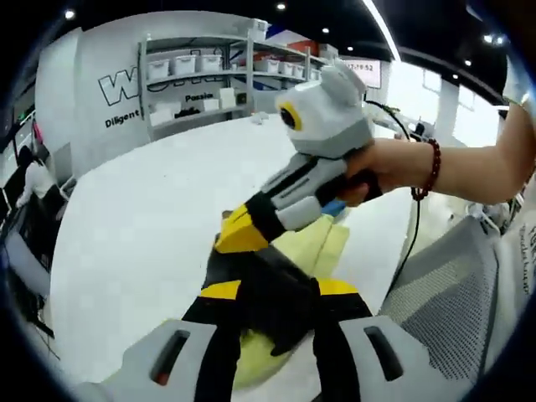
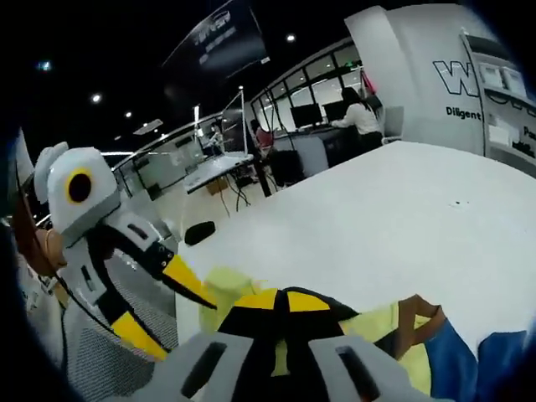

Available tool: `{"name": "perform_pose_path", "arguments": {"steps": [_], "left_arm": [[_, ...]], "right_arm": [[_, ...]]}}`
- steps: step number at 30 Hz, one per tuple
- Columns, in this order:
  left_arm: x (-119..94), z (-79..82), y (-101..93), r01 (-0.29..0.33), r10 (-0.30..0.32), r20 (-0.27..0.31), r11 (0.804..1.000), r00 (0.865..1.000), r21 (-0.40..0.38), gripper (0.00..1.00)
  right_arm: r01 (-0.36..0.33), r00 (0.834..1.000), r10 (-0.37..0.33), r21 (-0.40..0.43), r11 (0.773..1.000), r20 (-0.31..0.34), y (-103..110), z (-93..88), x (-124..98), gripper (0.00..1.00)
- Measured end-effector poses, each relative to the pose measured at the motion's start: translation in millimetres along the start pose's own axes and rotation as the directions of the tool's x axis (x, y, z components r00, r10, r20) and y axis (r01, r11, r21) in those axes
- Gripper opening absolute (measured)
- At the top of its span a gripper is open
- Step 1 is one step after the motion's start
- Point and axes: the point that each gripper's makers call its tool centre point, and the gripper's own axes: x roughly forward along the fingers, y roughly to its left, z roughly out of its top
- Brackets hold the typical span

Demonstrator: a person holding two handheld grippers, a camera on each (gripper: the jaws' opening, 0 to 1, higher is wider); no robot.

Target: Fold the garment on the visible template until the final outline fits inside the template.

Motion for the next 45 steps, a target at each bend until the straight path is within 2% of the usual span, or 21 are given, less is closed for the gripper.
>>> {"name": "perform_pose_path", "arguments": {"steps": [2, 4, 8, 9, 11, 14, 15, 17, 20, 22, 26, 29, 31, 32, 34, 35, 36, 39, 42, 45], "left_arm": [[-4.3, -0.2, 17.1, -0.033, 0.032, -0.004, 0.999, 0.999, -0.017, 0.31], [-7.1, -1.7, 33.0, -0.074, 0.074, -0.015, 0.997, 0.997, -0.013, 0.31], [-7.2, -2.5, 42.6, -0.086, 0.086, -0.023, 0.996, 0.996, 0.005, 0.30], [-4.8, -3.1, 42.6, -0.072, 0.073, -0.029, 0.997, 0.997, 0.010, 0.30], [0.6, -3.5, 34.4, -0.007, 0.010, -0.047, 0.998, 0.999, 0.064, 0.29], [4.9, 5.7, 24.0, 0.056, -0.053, -0.026, 0.993, 0.998, 0.106, 0.29], [5.1, 6.6, 23.2, 0.060, -0.058, -0.025, 0.992, 0.998, 0.107, 0.30], [5.8, 14.9, 15.0, 0.112, -0.113, -0.004, 0.984, 0.994, 0.142, 0.31], [5.6, 18.7, 5.9, 0.166, -0.167, -0.008, 0.970, 0.986, 0.179, 0.28], [6.0, 18.7, 3.4, 0.181, -0.182, -0.014, 0.967, 0.983, 0.179, 0.24], [8.0, 16.1, 0.3, 0.206, -0.203, -0.031, 0.965, 0.979, 0.166, 0.05], [7.9, 14.9, -2.5, 0.225, -0.221, -0.040, 0.964, 0.974, 0.144, 0.02], [8.4, 17.3, 2.0, 0.202, -0.200, -0.027, 0.969, 0.979, 0.145, 0.02], [8.5, 21.2, 8.9, 0.176, -0.177, -0.012, 0.973, 0.984, 0.151, 0.02], [8.5, 24.4, 17.4, 0.146, -0.147, 0.000, 0.983, 0.989, 0.113, 0.02], [7.9, 26.8, 21.7, 0.136, -0.138, 0.009, 0.985, 0.990, 0.102, 0.02], [6.3, 33.1, 35.6, 0.085, -0.089, 0.037, 0.992, 0.995, 0.091, 0.02], [2.0, 37.4, 59.5, 0.017, -0.021, 0.040, 0.996, 0.999, 0.085, 0.02], [-1.4, 40.7, 74.5, -0.007, 0.004, 0.049, 0.998, 0.999, 0.065, 0.02], [-3.1, 44.0, 87.1, -0.030, 0.028, 0.060, 0.999, 0.998, 0.038, 0.02]], "right_arm": [[-0.049, 0.998, 0.051, -0.031, 0.998, 0.041, 11.4, 10.6, -4.9, 0.00], [-0.065, 0.997, 0.067, -0.045, 0.997, 0.047, 15.6, 13.3, -8.1, 0.00], [-0.108, 0.990, 0.114, -0.071, 0.992, 0.088, 26.9, 25.1, -18.3, 0.00], [-0.138, 0.984, 0.146, -0.079, 0.987, 0.102, 32.6, 28.4, -22.3, 0.00], [-0.168, 0.979, 0.175, -0.080, 0.983, 0.102, 36.2, 28.1, -27.3, 0.00], [-0.191, 0.977, 0.199, -0.095, 0.977, 0.077, 40.2, 23.6, -31.2, 0.00], [-0.198, 0.976, 0.205, -0.099, 0.975, 0.073, 41.4, 22.9, -31.8, 0.00], [-0.232, 0.969, 0.239, -0.106, 0.967, 0.062, 48.1, 21.7, -35.5, 0.00], [-0.260, 0.962, 0.268, -0.107, 0.960, 0.063, 53.9, 22.6, -38.1, 0.00], [-0.276, 0.957, 0.284, -0.114, 0.954, 0.057, 58.0, 22.1, -39.0, 0.00], [-0.298, 0.950, 0.306, -0.121, 0.947, 0.055, 63.6, 21.7, -39.5, 0.00], [-0.297, 0.951, 0.305, -0.119, 0.948, 0.059, 63.1, 22.3, -39.1, 0.00], [-0.264, 0.958, 0.274, -0.111, 0.958, 0.081, 56.5, 25.5, -37.9, 0.00], [-0.229, 0.965, 0.237, -0.089, 0.969, 0.107, 47.9, 28.9, -36.8, 0.00], [-0.192, 0.971, 0.199, -0.062, 0.979, 0.130, 39.3, 31.9, -36.2, 0.00], [-0.147, 0.977, 0.154, -0.057, 0.988, 0.150, 27.3, 34.2, -37.8, 0.00], [-0.128, 0.978, 0.134, -0.044, 0.991, 0.159, 21.3, 34.6, -39.2, 0.06], [-0.054, 0.984, 0.047, 0.037, 0.998, 0.170, -5.2, 30.3, -46.6, 0.25], [0.008, 0.987, -0.015, 0.045, 0.999, 0.158, -24.8, 24.3, -54.2, 0.30], [0.061, 0.982, -0.074, 0.075, 0.995, 0.174, -43.2, 20.6, -59.8, 0.41]]}}
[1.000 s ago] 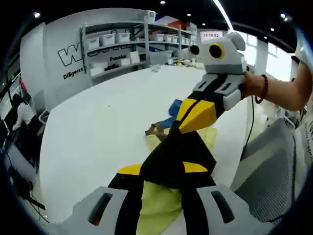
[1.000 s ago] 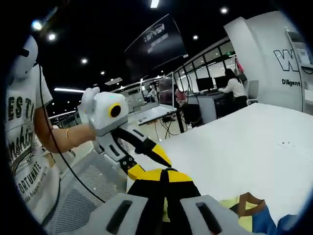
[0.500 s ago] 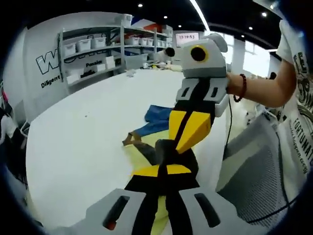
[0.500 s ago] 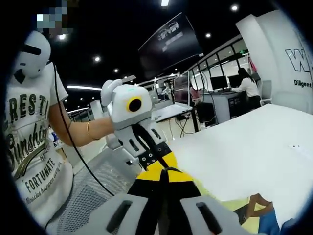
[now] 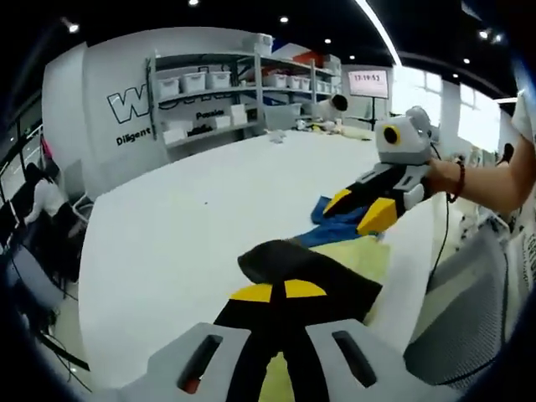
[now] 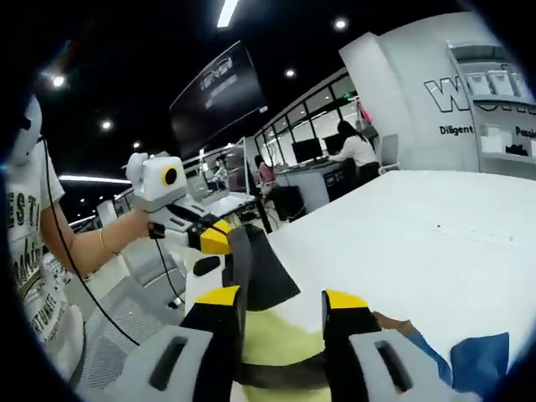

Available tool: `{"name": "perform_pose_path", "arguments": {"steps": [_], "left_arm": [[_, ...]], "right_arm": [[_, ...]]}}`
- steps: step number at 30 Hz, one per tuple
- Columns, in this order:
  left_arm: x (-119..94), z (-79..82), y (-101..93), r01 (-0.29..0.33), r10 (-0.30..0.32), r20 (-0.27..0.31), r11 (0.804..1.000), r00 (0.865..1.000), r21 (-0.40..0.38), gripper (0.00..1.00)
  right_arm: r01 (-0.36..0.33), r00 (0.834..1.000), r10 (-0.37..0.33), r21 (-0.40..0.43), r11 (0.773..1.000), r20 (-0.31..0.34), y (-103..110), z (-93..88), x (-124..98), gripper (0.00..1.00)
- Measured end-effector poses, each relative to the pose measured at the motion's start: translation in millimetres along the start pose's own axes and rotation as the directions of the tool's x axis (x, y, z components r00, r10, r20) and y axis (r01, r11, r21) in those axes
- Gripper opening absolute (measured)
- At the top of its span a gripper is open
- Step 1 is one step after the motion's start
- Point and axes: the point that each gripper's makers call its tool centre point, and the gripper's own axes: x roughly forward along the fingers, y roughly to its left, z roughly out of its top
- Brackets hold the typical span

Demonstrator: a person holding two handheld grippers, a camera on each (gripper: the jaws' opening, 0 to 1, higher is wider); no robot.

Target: Fold the garment on the visible template until the final outline fits inside the template.

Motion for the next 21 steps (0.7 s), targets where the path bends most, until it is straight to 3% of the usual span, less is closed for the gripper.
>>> {"name": "perform_pose_path", "arguments": {"steps": [4, 9, 11, 15, 21], "left_arm": [[-3.6, 1.6, 29.0, -0.092, 0.092, 0.004, 0.996, 0.996, -0.019, 0.02], [-15.4, -2.8, 80.4, -0.254, 0.253, -0.022, 0.964, 0.967, -0.074, 0.02], [-17.9, -3.2, 89.1, -0.284, 0.283, -0.023, 0.954, 0.959, -0.099, 0.02], [-25.5, -8.1, 116.5, -0.388, 0.385, -0.050, 0.912, 0.922, -0.131, 0.02], [-36.4, -23.8, 146.1, -0.533, 0.515, -0.137, 0.825, 0.846, -0.188, 0.02]], "right_arm": [[0.057, 0.998, -0.057, 0.014, 0.998, -0.024, -18.5, -9.3, -6.4, 0.51], [0.144, 0.989, -0.144, 0.045, 0.989, -0.020, -39.9, -11.8, -16.7, 0.72], [0.165, 0.986, -0.164, 0.052, 0.985, -0.016, -44.8, -11.6, -19.6, 0.83], [0.203, 0.979, -0.202, 0.066, 0.977, -0.016, -54.0, -11.9, -23.4, 1.00], [0.246, 0.969, -0.244, 0.064, 0.967, -0.039, -67.6, -17.5, -27.0, 0.99]]}}
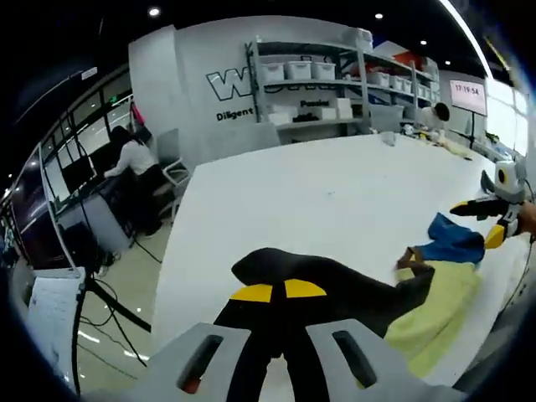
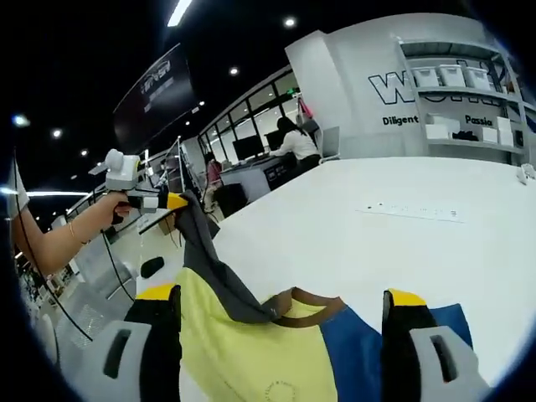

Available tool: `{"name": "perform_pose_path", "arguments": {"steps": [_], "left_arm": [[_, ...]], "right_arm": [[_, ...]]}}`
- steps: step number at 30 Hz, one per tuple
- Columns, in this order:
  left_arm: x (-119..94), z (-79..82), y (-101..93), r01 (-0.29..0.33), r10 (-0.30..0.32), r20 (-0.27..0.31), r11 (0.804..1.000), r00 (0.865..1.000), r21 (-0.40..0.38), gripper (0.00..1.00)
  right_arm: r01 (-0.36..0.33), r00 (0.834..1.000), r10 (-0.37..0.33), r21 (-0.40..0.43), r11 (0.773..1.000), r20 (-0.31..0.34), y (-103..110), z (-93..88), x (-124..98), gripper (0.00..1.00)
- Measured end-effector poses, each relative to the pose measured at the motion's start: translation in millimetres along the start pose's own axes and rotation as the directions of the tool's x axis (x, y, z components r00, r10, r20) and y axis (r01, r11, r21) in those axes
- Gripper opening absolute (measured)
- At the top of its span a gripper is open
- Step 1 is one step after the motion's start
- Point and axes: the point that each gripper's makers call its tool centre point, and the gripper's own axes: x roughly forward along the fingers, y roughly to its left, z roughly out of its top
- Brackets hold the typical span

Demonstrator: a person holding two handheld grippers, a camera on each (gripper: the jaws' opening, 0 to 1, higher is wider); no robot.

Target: Fold the garment on the visible template until the final outline fits inside the template.

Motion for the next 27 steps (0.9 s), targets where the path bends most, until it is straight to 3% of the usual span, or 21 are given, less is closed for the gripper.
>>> {"name": "perform_pose_path", "arguments": {"steps": [2, 5, 9, 12, 14, 16, 19, 23, 25, 27], "left_arm": [[0.1, -4.7, 7.2, -0.044, 0.044, -0.021, 0.999, 0.999, -0.022, 0.02], [-1.0, -20.3, 24.0, -0.148, 0.145, -0.081, 0.988, 0.986, -0.031, 0.02], [1.9, -29.5, 25.3, -0.137, 0.130, -0.087, 0.987, 0.988, -0.089, 0.02], [4.5, -40.1, 34.4, -0.177, 0.164, -0.119, 0.978, 0.979, -0.109, 0.02], [2.5, -55.2, 47.0, -0.254, 0.232, -0.177, 0.961, 0.956, -0.112, 0.02], [5.8, -62.4, 51.3, -0.268, 0.249, -0.183, 0.959, 0.951, -0.088, 0.02], [7.8, -81.8, 58.5, -0.310, 0.293, -0.254, 0.950, 0.922, -0.028, 0.02], [12.8, -95.6, 59.8, -0.322, 0.302, -0.285, 0.946, 0.910, -0.028, 0.02], [10.1, -108.9, 61.0, -0.342, 0.317, -0.345, 0.940, 0.884, -0.013, 0.02], [10.1, -116.6, 61.9, -0.353, 0.332, -0.363, 0.935, 0.871, 0.007, 0.03]], "right_arm": [[0.026, 0.999, -0.026, -0.003, 1.000, -0.019, -9.0, -4.3, 2.7, 0.99], [0.056, 0.997, -0.056, -0.002, 0.998, -0.061, -23.8, -14.2, 8.5, 0.97], [0.071, 0.990, -0.071, -0.007, 0.997, -0.122, -39.1, -29.5, 15.7, 0.87], [0.077, 0.984, -0.076, 0.002, 0.997, -0.164, -51.8, -39.7, 22.7, 0.81], [0.084, 0.979, -0.083, -0.003, 0.996, -0.184, -57.7, -43.8, 25.6, 0.74], [0.092, 0.974, -0.093, -0.016, 0.996, -0.209, -65.5, -49.3, 29.3, 0.69], [0.098, 0.965, -0.103, -0.032, 0.995, -0.242, -71.8, -57.4, 31.3, 0.64], [0.111, 0.954, -0.125, -0.064, 0.992, -0.274, -76.2, -65.5, 31.6, 0.57], [0.117, 0.949, -0.132, -0.072, 0.991, -0.286, -77.4, -68.9, 31.0, 0.52], [0.116, 0.945, -0.135, -0.082, 0.990, -0.297, -77.3, -71.8, 30.9, 0.50]]}}
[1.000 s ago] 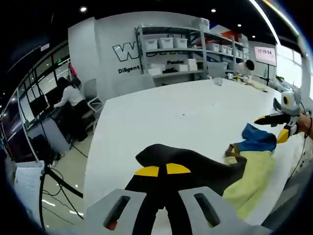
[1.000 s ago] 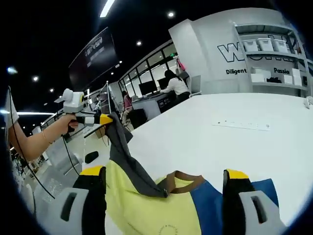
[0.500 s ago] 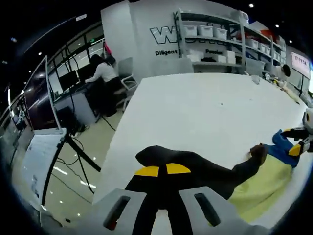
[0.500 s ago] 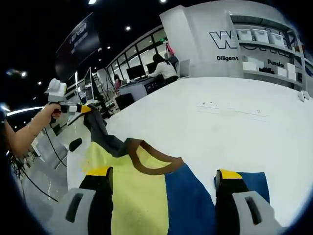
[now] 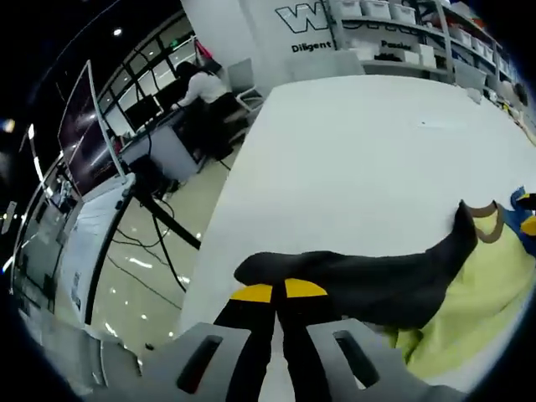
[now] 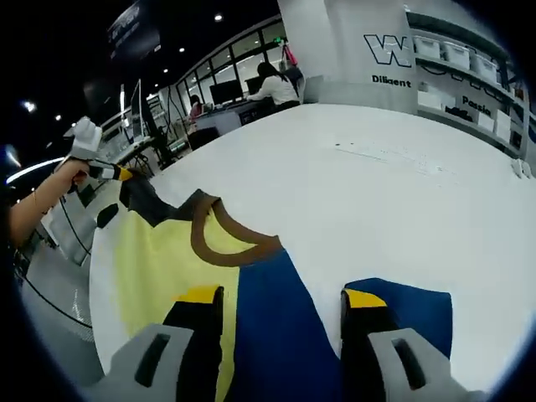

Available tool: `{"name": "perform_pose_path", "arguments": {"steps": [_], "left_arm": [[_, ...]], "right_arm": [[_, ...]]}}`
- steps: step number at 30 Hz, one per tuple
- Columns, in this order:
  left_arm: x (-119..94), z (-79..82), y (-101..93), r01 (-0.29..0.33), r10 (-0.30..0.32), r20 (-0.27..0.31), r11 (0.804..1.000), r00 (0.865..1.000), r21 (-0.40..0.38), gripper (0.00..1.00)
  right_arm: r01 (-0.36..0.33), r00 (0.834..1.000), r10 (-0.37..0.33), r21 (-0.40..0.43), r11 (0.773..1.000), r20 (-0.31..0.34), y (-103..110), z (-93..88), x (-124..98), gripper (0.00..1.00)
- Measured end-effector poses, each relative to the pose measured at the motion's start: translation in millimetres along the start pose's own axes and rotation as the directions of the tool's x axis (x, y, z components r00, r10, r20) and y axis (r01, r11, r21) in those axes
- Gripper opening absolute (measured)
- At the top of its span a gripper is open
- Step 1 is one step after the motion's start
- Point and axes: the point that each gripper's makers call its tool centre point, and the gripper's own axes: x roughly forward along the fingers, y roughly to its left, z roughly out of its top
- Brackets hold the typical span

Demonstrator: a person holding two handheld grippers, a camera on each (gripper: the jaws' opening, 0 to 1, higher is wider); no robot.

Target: Fold the garment on the visible template until the final outline fits inside the template.

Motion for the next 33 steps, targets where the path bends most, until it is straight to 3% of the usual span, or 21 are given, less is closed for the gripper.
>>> {"name": "perform_pose_path", "arguments": {"steps": [4, 7, 9, 11, 12, 13, 15, 17, 19, 20, 22, 23, 24, 26, 27, 31, 33], "left_arm": [[-1.0, 0.0, 4.4, -0.037, 0.036, 0.025, 0.998, 0.999, 0.055, 0.11], [-16.5, 29.8, -1.0, 0.011, -0.010, 0.171, 1.000, 0.985, -0.005, 0.24], [-25.4, 41.8, -7.3, 0.044, -0.049, 0.204, 0.999, 0.978, 0.032, 0.30], [-33.7, 54.1, -22.2, 0.115, -0.122, 0.247, 0.993, 0.961, 0.041, 0.33], [-41.1, 64.7, -39.7, 0.196, -0.209, 0.296, 0.978, 0.932, 0.073, 0.34], [-45.7, 69.0, -56.8, 0.261, -0.279, 0.309, 0.960, 0.909, 0.099, 0.34], [-46.9, 67.0, -83.6, 0.339, -0.377, 0.287, 0.925, 0.881, 0.174, 0.35], [-44.0, 60.9, -101.2, 0.380, -0.430, 0.250, 0.897, 0.867, 0.224, 0.33], [-41.6, 51.2, -113.0, 0.416, -0.462, 0.193, 0.878, 0.866, 0.236, 0.32], [-39.3, 45.8, -129.6, 0.456, -0.507, 0.166, 0.848, 0.846, 0.271, 0.32], [-36.4, 38.7, -144.2, 0.485, -0.540, 0.121, 0.817, 0.833, 0.312, 0.32], [-35.3, 36.9, -151.5, 0.501, -0.563, 0.110, 0.796, 0.819, 0.339, 0.32], [-33.4, 31.7, -156.5, 0.517, -0.571, 0.077, 0.785, 0.817, 0.341, 0.32], [-28.5, 29.6, -166.3, 0.528, -0.586, 0.065, 0.768, 0.808, 0.362, 0.33], [-25.7, 27.9, -168.8, 0.529, -0.581, 0.050, 0.769, 0.812, 0.359, 0.32], [-18.4, 22.6, -181.1, 0.562, -0.610, 0.013, 0.737, 0.792, 0.376, 0.34], [-13.9, 20.8, -185.4, 0.563, -0.610, 0.000, 0.731, 0.792, 0.384, 0.33]], "right_arm": [[0.008, 1.000, -0.008, -0.009, 1.000, -0.020, -0.9, -3.8, 0.7, 0.47], [0.012, 1.000, -0.012, 0.009, 1.000, -0.002, -1.5, 0.9, -3.2, 0.48], [0.012, 1.000, -0.012, 0.016, 1.000, 0.012, -1.0, 4.1, -5.3, 0.49], [0.008, 1.000, -0.009, 0.025, 1.000, 0.024, 0.0, 7.1, -7.1, 0.50], [0.002, 0.999, -0.003, 0.033, 0.999, 0.034, 1.4, 9.7, -7.9, 0.51], [-0.005, 0.999, 0.004, 0.037, 0.999, 0.043, 3.9, 12.2, -8.5, 0.51], [-0.011, 0.999, 0.009, 0.034, 0.999, 0.046, 6.5, 13.7, -8.6, 0.52], [-0.012, 0.999, 0.011, 0.029, 1.000, 0.047, 7.2, 14.2, -8.1, 0.52], [-0.017, 0.999, 0.015, 0.032, 0.999, 0.046, 7.5, 14.3, -7.9, 0.52], [-0.018, 0.999, 0.016, 0.034, 0.999, 0.047, 7.2, 14.4, -7.9, 0.52], [-0.019, 0.999, 0.017, 0.038, 0.999, 0.046, 6.4, 14.1, -7.5, 0.50], [-0.019, 0.999, 0.017, 0.040, 0.999, 0.044, 5.5, 13.7, -6.8, 0.49], [-0.019, 0.999, 0.018, 0.042, 0.999, 0.042, 4.9, 13.3, -5.9, 0.49], [-0.019, 0.999, 0.017, 0.052, 0.998, 0.031, 4.4, 11.3, -3.0, 0.48], [-0.016, 1.000, 0.015, 0.054, 0.998, 0.026, 4.2, 10.4, -2.0, 0.48], [-0.004, 1.000, 0.003, 0.069, 0.998, 0.007, 3.8, 7.5, 3.5, 0.47], [0.007, 1.000, -0.007, 0.068, 0.998, -0.003, 1.8, 5.3, 6.6, 0.46]]}}
